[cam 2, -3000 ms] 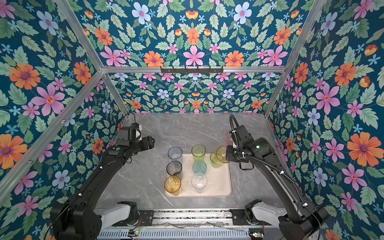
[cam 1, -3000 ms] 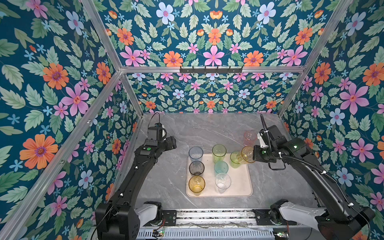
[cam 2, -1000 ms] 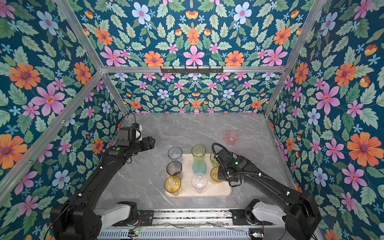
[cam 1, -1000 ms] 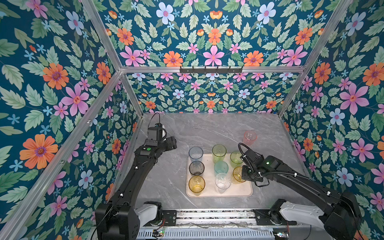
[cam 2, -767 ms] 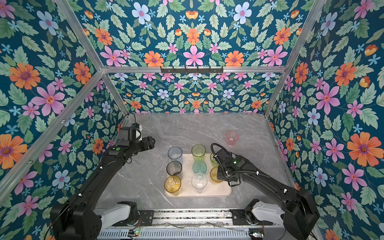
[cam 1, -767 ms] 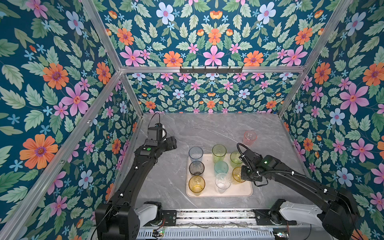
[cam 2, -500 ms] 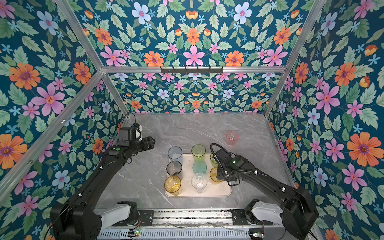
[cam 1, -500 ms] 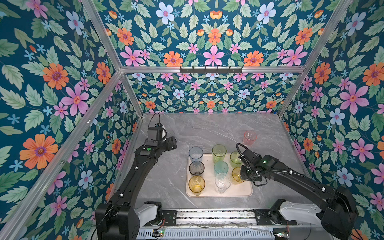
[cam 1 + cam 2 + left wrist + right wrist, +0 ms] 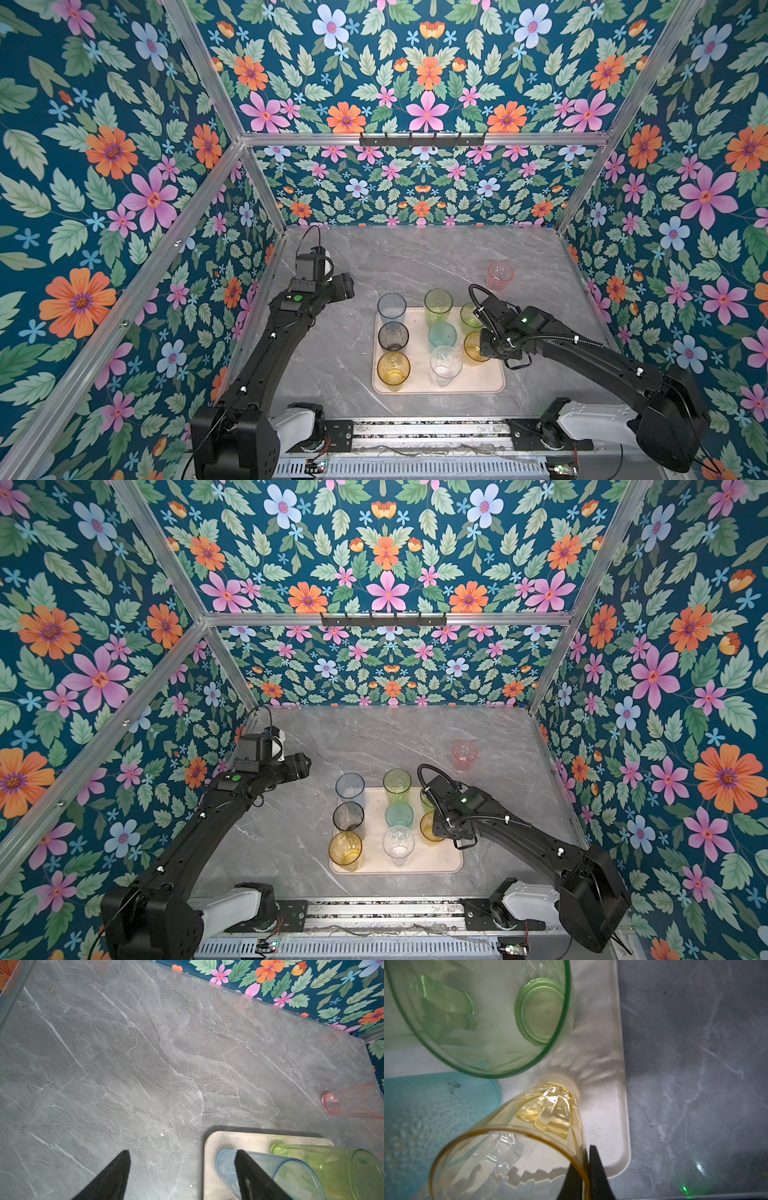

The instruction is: Place the glasses into the tray

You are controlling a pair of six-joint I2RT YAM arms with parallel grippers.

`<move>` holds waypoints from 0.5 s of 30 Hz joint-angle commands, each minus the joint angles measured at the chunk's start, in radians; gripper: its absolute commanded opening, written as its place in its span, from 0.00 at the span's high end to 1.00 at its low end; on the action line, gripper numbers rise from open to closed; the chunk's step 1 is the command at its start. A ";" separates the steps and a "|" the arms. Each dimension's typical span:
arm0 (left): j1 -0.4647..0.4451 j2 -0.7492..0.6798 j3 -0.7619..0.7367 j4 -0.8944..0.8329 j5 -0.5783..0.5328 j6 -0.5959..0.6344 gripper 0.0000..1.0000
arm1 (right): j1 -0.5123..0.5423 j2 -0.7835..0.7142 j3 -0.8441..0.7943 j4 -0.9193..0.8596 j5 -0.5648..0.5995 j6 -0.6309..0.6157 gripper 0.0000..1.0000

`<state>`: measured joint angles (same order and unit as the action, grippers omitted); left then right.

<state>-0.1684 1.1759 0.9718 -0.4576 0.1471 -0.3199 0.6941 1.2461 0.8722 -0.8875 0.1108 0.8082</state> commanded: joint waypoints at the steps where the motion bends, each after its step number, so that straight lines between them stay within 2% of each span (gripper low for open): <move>1: 0.001 0.004 -0.001 0.014 0.002 -0.004 0.18 | 0.000 0.008 0.013 -0.025 0.035 0.006 1.00; 15: 0.002 0.005 -0.001 0.013 0.001 -0.002 0.18 | 0.000 0.070 0.054 -0.051 0.060 0.014 1.00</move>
<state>-0.1684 1.1793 0.9718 -0.4576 0.1474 -0.3202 0.6933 1.3098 0.9176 -0.9157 0.1463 0.8089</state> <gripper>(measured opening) 0.817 0.074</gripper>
